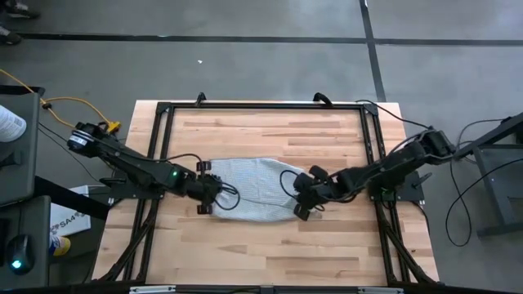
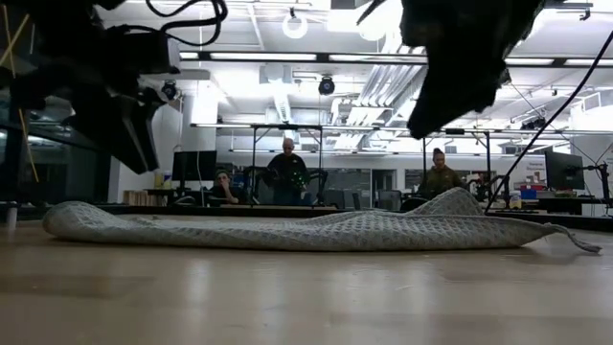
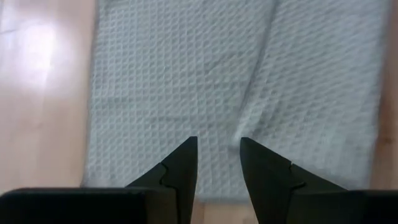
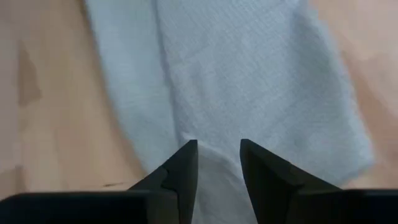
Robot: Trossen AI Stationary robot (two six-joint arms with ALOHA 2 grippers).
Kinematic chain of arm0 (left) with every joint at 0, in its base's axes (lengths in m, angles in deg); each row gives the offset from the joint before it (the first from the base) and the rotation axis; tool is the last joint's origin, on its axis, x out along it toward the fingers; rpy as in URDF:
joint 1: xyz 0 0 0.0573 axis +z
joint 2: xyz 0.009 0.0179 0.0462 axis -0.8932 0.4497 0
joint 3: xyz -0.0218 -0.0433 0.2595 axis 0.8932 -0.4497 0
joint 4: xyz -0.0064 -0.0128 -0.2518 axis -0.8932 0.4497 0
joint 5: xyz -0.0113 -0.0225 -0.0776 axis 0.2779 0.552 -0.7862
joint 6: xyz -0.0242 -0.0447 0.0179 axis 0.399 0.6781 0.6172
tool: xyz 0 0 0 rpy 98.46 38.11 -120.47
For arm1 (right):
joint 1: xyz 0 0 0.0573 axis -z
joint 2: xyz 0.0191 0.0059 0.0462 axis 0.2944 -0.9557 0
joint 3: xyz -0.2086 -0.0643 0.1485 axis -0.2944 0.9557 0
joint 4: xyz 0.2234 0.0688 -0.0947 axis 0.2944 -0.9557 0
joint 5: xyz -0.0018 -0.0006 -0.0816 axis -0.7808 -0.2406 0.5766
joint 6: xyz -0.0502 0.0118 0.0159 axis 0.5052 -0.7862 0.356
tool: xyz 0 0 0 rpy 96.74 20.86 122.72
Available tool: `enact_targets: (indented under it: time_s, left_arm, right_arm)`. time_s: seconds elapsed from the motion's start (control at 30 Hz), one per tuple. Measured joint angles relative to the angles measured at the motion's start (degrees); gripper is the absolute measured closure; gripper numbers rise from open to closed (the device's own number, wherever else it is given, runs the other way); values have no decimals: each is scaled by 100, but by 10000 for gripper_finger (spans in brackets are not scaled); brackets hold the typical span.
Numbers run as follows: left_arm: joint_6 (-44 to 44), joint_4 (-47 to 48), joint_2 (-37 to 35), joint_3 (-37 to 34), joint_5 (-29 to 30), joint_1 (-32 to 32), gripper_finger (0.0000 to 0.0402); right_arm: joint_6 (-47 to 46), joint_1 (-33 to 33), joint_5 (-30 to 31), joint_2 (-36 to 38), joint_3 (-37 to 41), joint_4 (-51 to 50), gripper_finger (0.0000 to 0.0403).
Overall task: Fold microfiber towels
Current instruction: Fold the gray microfiber towel
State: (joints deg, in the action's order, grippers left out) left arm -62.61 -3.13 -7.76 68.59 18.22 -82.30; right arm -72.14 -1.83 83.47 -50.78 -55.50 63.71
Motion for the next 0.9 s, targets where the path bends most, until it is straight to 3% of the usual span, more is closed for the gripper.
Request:
enact_targets:
  time_s: [0.23,0.4,0.9]
  left_arm:
    - [-144,-662,0,-362,-850,267,281]
    - [-64,-860,0,-544,-1086,291,281]
    - [259,-738,0,-632,-1545,295,281]
  right_arm:
    - [-2,0,-343,3,263,188,295]
    - [-179,-101,-622,-55,378,225,296]
    - [-703,-412,-566,-78,698,434,296]
